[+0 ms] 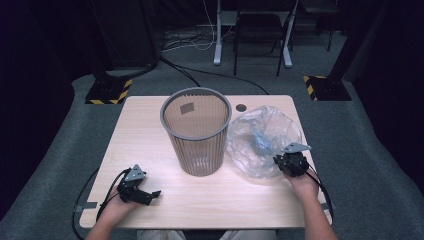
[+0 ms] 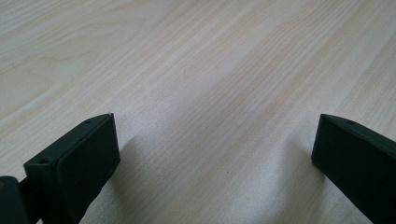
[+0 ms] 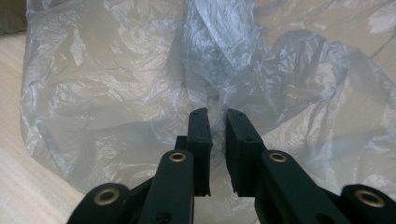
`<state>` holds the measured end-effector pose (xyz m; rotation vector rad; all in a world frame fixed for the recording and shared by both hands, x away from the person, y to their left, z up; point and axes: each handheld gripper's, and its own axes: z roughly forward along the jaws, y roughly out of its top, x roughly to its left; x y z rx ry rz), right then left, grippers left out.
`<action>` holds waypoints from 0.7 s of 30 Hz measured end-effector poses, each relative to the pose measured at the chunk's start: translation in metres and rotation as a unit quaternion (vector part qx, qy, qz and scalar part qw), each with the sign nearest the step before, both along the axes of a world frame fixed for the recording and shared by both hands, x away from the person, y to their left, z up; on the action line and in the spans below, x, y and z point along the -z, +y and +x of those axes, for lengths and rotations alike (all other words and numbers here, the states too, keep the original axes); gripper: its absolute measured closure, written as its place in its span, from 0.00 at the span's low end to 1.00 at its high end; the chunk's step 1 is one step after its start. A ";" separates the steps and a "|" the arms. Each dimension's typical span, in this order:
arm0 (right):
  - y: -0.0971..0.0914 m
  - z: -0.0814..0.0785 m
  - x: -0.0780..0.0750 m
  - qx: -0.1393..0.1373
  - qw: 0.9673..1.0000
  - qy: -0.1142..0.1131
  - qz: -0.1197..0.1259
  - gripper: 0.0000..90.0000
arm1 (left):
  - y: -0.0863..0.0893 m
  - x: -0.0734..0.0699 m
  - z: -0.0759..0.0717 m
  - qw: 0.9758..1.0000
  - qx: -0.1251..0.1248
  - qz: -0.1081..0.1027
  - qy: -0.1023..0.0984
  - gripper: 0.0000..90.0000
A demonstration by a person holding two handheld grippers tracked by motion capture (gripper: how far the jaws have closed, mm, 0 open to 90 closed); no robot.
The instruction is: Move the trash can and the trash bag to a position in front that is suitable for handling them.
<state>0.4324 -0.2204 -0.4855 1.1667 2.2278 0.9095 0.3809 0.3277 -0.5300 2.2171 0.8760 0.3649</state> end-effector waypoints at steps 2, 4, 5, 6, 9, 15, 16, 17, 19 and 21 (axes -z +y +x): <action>-0.002 -0.005 -0.004 -0.002 1.000 0.000 0.000 0.91 | 0.000 0.000 0.000 1.000 0.001 0.001 0.000 0.00; -0.005 -0.011 -0.008 -0.003 1.000 0.000 0.003 0.92 | 0.000 0.000 0.000 1.000 0.003 0.000 0.000 0.01; -0.006 -0.016 -0.009 -0.003 1.000 0.000 0.009 0.93 | -0.001 0.000 0.000 1.000 0.002 -0.001 0.000 0.01; -0.007 -0.020 -0.010 -0.005 1.000 0.001 0.011 0.93 | -0.001 0.000 0.000 1.000 0.003 -0.001 0.001 0.01; -0.008 -0.033 -0.010 -0.014 1.000 0.002 0.008 0.93 | -0.001 0.000 0.001 1.000 0.005 0.002 0.002 0.01; -0.007 -0.057 -0.012 -0.023 1.000 0.008 0.013 0.94 | -0.002 -0.001 0.002 1.000 0.010 0.005 0.003 0.01; -0.007 -0.061 -0.012 -0.025 1.000 0.009 0.015 0.94 | -0.003 -0.001 0.002 1.000 0.012 0.005 0.004 0.01; -0.007 -0.065 -0.012 -0.025 1.000 0.010 0.017 0.94 | -0.003 -0.001 0.002 1.000 0.013 0.004 0.004 0.02; -0.008 -0.070 -0.013 -0.025 0.999 0.009 0.019 0.94 | -0.004 -0.002 0.002 1.000 0.016 0.006 0.004 0.03; -0.009 -0.080 -0.014 -0.025 0.999 0.010 0.032 0.94 | -0.005 -0.002 0.003 1.000 0.017 0.004 0.006 0.03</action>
